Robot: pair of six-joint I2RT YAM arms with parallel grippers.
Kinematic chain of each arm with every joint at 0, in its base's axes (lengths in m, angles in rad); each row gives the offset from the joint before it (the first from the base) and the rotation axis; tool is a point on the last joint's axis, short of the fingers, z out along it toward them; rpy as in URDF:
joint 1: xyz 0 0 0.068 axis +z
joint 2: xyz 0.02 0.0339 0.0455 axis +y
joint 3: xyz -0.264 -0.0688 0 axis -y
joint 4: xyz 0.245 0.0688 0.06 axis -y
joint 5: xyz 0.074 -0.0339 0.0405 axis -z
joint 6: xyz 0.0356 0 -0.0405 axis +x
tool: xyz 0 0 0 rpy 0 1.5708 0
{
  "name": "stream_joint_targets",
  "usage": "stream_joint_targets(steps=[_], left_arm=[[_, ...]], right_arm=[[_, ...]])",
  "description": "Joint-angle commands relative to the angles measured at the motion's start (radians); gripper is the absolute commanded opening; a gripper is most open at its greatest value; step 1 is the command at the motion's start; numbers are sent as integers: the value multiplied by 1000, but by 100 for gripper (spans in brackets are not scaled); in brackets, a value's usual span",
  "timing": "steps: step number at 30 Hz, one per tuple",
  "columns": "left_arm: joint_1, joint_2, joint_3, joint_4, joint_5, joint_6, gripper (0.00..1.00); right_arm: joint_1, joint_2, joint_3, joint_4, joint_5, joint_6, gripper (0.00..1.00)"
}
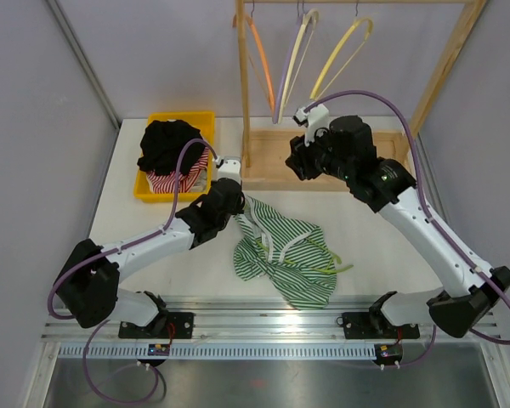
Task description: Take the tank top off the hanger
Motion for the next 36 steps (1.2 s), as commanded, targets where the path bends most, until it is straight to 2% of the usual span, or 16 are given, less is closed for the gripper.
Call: stream_joint_targets(steps=[1,7,16,30,36], left_arm=[[-2,-43,20,34,-9,-7,0],[-2,-60,9,26,-12,-2,0],[-2,-29,-2,34,-5,-13,0],[-2,9,-5,37,-3,-19,0],[-2,2,-6,37,8,-15,0]], right_arm=[[86,-17,-91,70,45,26,43],[148,-22,-275,162,75,62,42],[214,-20,-485,352,6,99,39],[271,133,-647,545,-19,138,40],[289,194,-661,582,-51,151,39]])
